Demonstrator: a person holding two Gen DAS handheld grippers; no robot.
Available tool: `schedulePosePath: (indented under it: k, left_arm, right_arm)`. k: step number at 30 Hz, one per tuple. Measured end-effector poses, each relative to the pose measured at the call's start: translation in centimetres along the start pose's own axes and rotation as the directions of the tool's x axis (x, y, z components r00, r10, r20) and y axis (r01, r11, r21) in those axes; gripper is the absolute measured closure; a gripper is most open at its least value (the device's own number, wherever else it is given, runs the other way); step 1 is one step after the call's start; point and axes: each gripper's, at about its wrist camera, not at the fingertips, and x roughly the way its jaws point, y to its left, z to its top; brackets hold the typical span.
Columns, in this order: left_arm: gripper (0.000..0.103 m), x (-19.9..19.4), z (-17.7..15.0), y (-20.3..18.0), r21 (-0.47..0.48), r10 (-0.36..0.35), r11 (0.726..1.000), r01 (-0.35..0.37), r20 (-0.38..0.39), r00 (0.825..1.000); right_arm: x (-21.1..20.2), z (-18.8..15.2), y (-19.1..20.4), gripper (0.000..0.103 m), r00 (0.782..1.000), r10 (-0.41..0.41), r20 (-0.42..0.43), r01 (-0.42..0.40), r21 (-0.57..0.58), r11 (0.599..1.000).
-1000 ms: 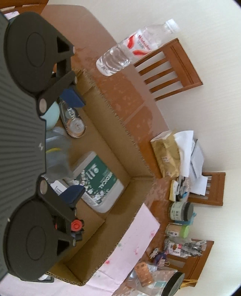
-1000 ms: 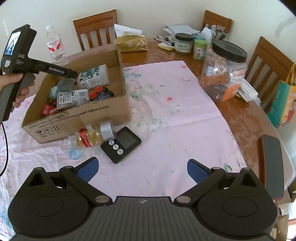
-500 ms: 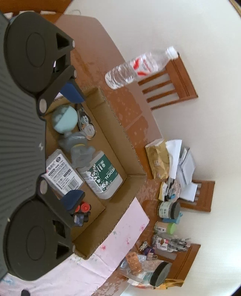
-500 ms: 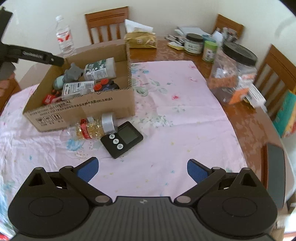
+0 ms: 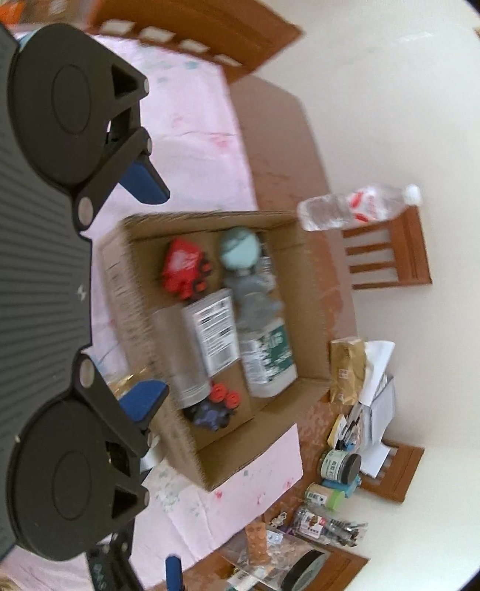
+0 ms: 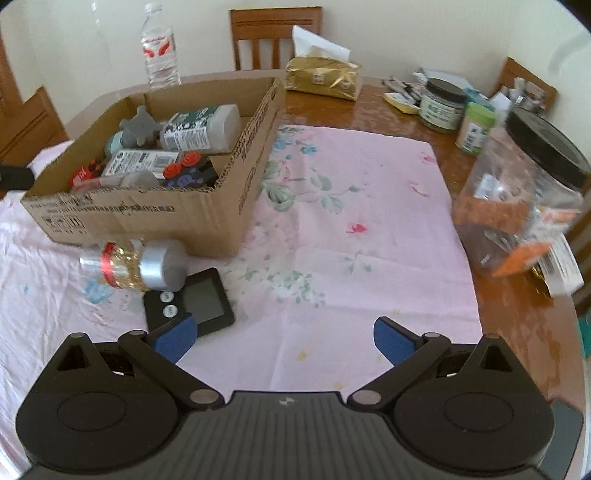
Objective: Organize rigid objects
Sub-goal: 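Move the right gripper to the black timer while the left approaches the gold capsule bottle, then grasp the gold capsule bottle with the left gripper while the right grasps the black timer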
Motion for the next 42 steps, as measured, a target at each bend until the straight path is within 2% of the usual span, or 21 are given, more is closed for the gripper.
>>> schedulePosePath:
  k: [3, 8, 16, 22, 30, 32, 38, 42]
  left_arm:
    - [0.002, 0.1, -1.7, -0.7, -0.042, 0.025, 0.999, -0.026, -0.019, 0.999]
    - [0.002, 0.6, -3.9, -2.0, -0.009, 0.094, 0.995, -0.095, -0.025, 0.995]
    - [0.002, 1.1, -5.7, -1.2, -0.031, 0.023, 0.999, -0.025, -0.056, 0.998]
    - [0.002, 1.3, -5.9, -0.4, -0.009, -0.012, 1.0, 0.012, -0.054, 0.998]
    - [0.002, 1.1, -6.5, 1.0, -0.015, -0.05, 0.999, 0.05, -0.063, 0.997]
    - [0.002, 1.3, -6.6, 1.1, -0.013, -0.056, 0.998, 0.055, -0.068, 0.996]
    - [0.002, 2.1, -6.9, 0.6, -0.018, -0.082, 0.997, 0.081, -0.085, 0.993]
    - [0.002, 2.8, -7.2, -0.3, -0.022, -0.103, 0.995, 0.101, -0.107, 0.989]
  right_arm:
    - [1.0, 0.3, -0.1, 0.0, 1.0, 0.015, -0.01, -0.016, -0.017, 1.0]
    - [2.1, 1.1, 0.9, 0.0, 1.0, 0.008, -0.001, -0.008, -0.046, 0.999]
    - [3.6, 2.9, 2.9, 0.0, 0.997, -0.07, 0.022, 0.07, -0.033, 0.997]
    - [4.0, 3.1, 5.1, 0.0, 0.997, -0.074, 0.011, 0.074, -0.052, 0.996]
    - [4.7, 2.8, 9.0, 0.0, 1.0, 0.02, -0.003, -0.021, -0.119, 0.993]
    - [4.7, 2.6, 9.4, 0.0, 1.0, 0.023, -0.008, -0.024, -0.129, 0.991]
    - [4.1, 1.3, 7.9, 0.0, 0.999, 0.033, -0.035, -0.038, -0.157, 0.987]
    - [4.3, 0.2, 7.1, 0.0, 0.995, 0.057, -0.084, -0.073, -0.207, 0.976]
